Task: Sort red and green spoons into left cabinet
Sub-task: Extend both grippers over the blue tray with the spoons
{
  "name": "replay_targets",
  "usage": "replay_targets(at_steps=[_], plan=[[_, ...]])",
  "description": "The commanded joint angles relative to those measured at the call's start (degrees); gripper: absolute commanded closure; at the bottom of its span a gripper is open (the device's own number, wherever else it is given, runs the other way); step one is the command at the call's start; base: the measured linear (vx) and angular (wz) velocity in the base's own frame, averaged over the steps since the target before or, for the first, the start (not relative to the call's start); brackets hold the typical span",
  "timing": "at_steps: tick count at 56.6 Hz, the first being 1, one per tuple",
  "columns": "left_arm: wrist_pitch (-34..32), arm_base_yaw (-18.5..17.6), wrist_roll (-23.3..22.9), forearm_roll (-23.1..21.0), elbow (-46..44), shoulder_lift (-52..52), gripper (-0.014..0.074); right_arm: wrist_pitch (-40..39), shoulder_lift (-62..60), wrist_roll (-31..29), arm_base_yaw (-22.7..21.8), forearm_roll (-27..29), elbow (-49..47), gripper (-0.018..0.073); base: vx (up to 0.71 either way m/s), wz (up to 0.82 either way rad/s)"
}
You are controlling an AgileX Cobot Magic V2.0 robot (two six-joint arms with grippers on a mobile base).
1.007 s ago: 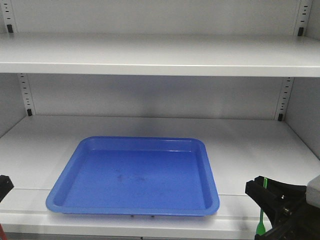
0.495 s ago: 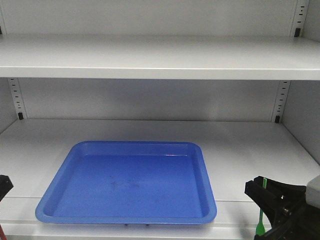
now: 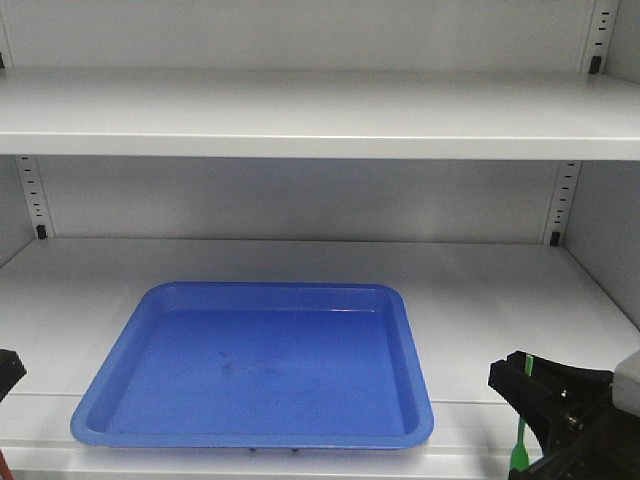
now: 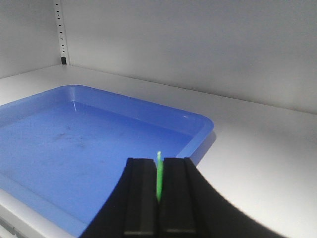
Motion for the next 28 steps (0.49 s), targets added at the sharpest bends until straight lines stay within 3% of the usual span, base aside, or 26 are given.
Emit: replay_targets(at_steps=[1,16,28], plan=[[-6.19,-0.16,0.14,0.10,-1.75,-0.30,0.0596,-4.30,-0.71,-0.09,-0.06,1.23,-1.72,0.0565,0.00,0.00],[-8.72,-0.16,-0.26,0.10,-2.61,0.98,0.0596,-8.51,0.18,0.92,-0.06,2.94,-2.31,0.0565,0.00,0.00],[-7.45,-0.22,-2.96,1.53,-11.66,9.29,0.0596,-10.97,6.84,5.03,0.02,1.75,-9.31,0.0564,0.00,0.00]])
